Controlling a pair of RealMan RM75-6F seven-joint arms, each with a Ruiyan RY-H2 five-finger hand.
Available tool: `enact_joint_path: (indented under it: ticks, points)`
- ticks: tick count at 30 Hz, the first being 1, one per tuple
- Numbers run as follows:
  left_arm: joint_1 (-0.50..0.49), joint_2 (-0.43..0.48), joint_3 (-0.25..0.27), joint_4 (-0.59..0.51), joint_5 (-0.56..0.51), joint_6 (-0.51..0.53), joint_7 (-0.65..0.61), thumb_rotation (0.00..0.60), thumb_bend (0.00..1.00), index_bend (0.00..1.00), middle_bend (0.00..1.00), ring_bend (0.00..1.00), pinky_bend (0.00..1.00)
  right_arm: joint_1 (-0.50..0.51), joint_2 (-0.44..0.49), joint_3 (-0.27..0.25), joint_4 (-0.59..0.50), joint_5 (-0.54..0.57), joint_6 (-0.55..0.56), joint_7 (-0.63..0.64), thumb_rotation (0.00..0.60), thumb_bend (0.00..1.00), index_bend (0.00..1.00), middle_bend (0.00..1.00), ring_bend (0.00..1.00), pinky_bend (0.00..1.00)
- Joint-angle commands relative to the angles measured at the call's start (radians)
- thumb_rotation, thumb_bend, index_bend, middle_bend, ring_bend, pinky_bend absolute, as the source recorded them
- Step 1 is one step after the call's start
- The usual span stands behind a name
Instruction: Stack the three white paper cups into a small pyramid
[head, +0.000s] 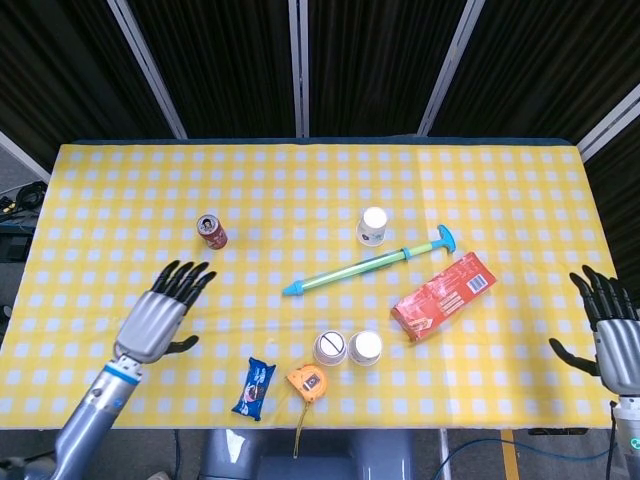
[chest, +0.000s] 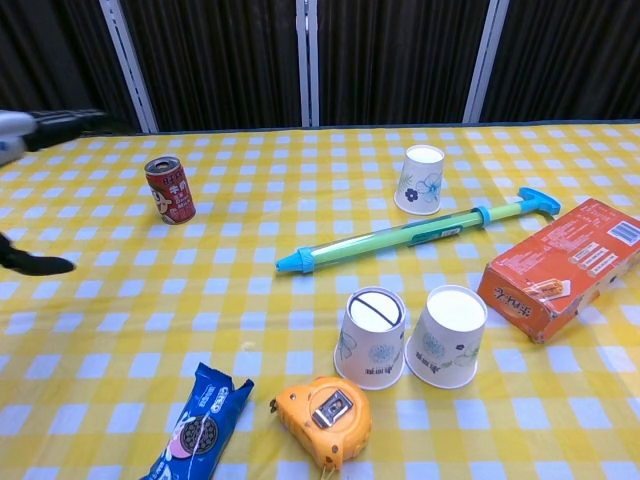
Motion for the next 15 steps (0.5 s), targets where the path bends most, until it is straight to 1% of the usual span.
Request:
enact_joint_path:
  ticks: [1, 4, 5, 6, 8, 10, 12, 15]
  points:
    - [0.092, 0.057, 0.057, 0.058, 0.067, 0.075, -0.105, 0.6, 0.17, 0.05, 0.0, 0.0, 0.0, 0.034, -0.003, 0.012, -0.035, -0.004, -0.034, -0.033, 0.6, 0.1, 0.06, 0.0, 0.0, 0.0]
    - [0.122, 0.073, 0.055, 0.085, 0.088, 0.093, -0.157, 0.6, 0.17, 0.05, 0.0, 0.0, 0.0, 0.082, 0.002, 0.032, -0.083, -0.008, -0.082, -0.086, 0.6, 0.1, 0.09, 0.0, 0.0, 0.0]
    - [0.133, 0.074, 0.05, 0.1, 0.092, 0.097, -0.18, 0.6, 0.17, 0.05, 0.0, 0.0, 0.0, 0.109, 0.005, 0.045, -0.11, -0.006, -0.108, -0.115, 0.6, 0.1, 0.1, 0.0, 0.0, 0.0]
    - [0.141, 0.08, 0.043, 0.115, 0.084, 0.097, -0.202, 0.6, 0.17, 0.05, 0.0, 0.0, 0.0, 0.167, 0.002, 0.071, -0.146, -0.019, -0.159, -0.156, 0.6, 0.1, 0.11, 0.0, 0.0, 0.0]
    - [0.148, 0.086, 0.03, 0.138, 0.085, 0.088, -0.242, 0.6, 0.17, 0.05, 0.0, 0.0, 0.0, 0.248, -0.006, 0.12, -0.208, 0.046, -0.265, -0.245, 0.6, 0.1, 0.12, 0.0, 0.0, 0.0]
    - [0.153, 0.091, 0.019, 0.146, 0.083, 0.078, -0.261, 0.6, 0.17, 0.05, 0.0, 0.0, 0.0, 0.299, -0.018, 0.149, -0.242, 0.1, -0.333, -0.297, 0.6, 0.1, 0.14, 0.0, 0.0, 0.0]
    - [0.157, 0.095, 0.009, 0.153, 0.082, 0.068, -0.275, 0.6, 0.17, 0.05, 0.0, 0.0, 0.0, 0.351, -0.038, 0.175, -0.261, 0.157, -0.397, -0.34, 0.6, 0.1, 0.14, 0.0, 0.0, 0.01]
    - [0.165, 0.097, -0.008, 0.162, 0.08, 0.056, -0.283, 0.6, 0.17, 0.05, 0.0, 0.0, 0.0, 0.442, -0.082, 0.214, -0.257, 0.249, -0.498, -0.396, 0.6, 0.1, 0.16, 0.0, 0.0, 0.01]
